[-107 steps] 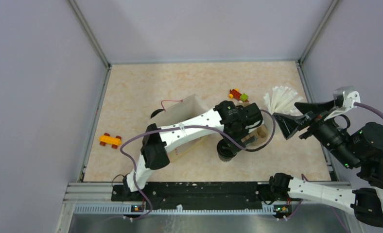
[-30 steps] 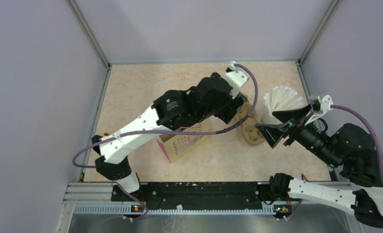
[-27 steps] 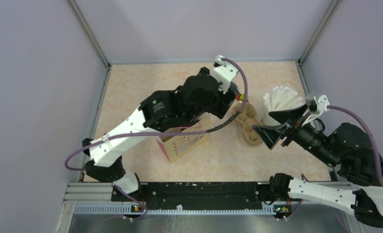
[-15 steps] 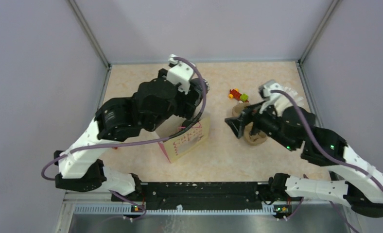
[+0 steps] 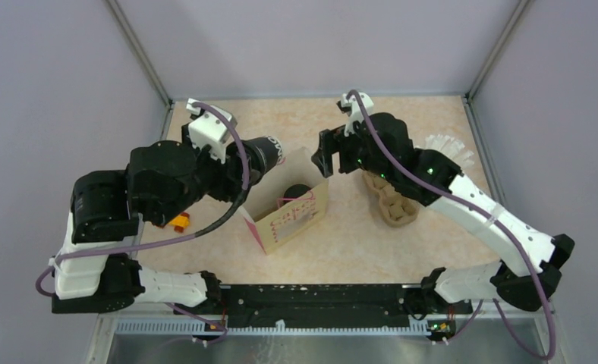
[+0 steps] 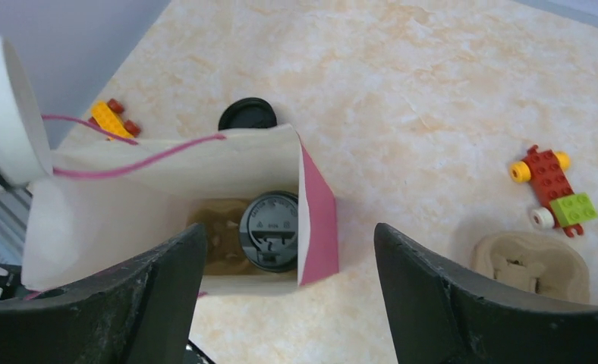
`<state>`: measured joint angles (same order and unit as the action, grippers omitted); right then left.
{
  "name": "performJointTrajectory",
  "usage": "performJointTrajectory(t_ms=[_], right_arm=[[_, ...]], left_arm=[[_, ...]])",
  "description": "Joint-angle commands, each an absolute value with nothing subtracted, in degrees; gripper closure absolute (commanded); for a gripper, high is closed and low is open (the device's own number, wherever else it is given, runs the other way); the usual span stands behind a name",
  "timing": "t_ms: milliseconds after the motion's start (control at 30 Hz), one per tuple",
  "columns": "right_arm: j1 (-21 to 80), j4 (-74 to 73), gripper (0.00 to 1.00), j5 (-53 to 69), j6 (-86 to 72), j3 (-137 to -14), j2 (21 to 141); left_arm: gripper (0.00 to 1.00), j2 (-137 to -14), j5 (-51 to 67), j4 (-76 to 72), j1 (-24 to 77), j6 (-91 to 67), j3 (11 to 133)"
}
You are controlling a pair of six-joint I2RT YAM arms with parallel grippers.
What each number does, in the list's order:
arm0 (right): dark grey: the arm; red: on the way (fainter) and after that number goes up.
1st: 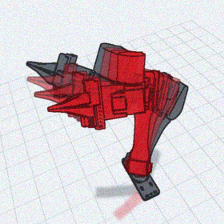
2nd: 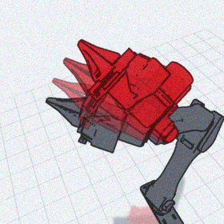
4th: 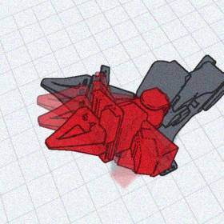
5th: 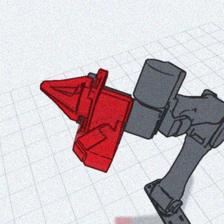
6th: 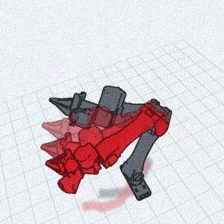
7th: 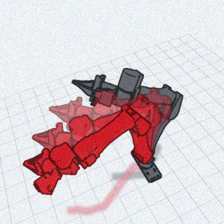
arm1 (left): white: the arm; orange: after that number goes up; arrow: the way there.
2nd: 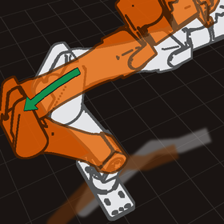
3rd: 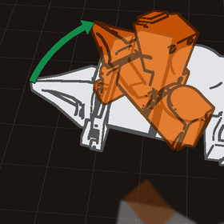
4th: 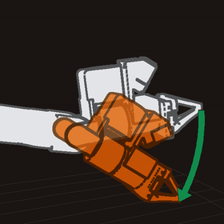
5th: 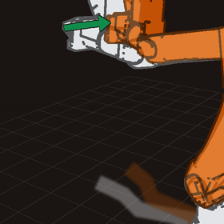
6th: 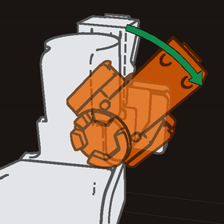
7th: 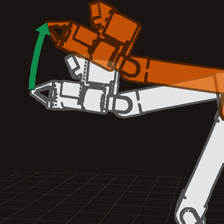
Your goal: Pack the takeout coffee
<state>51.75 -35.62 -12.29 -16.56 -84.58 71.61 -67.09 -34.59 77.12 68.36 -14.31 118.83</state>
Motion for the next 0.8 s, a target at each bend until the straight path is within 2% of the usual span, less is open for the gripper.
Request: performJointTrajectory(t_ms=[0,67,133,467,600,767], right_arm=[[48.54,-33.64,0.26,-5.15,-16.79,-89.72,75.73],[47.28,-31.11,0.36,-2.22,-17.04,-89.0,76.83],[46.77,-30.75,0.41,-0.37,-16.81,-89.52,78.16],[46.59,-33.38,0.43,1.61,-12.82,-90.1,84.04],[46.58,-33.94,0.51,0.88,-11.49,-90.84,85.61],[46.58,-33.82,0.65,0.19,-9.97,-90.48,85.7]], left_arm=[[0.35,-65.49,-33.48,80.44,68.38,-15.9,118.98],[0.35,-65.03,-32.84,80.93,68.38,-15.74,118.68],[0.35,-64.9,-31.48,80.98,68.38,-15.33,118.73],[0.35,-64.23,-28.54,80.89,68.38,-15.95,118.96],[0.35,-63.98,-28.91,78.16,68.38,-15.48,120.91],[0.36,-61.42,-29.73,73.5,68.38,-15.34,119.77]])
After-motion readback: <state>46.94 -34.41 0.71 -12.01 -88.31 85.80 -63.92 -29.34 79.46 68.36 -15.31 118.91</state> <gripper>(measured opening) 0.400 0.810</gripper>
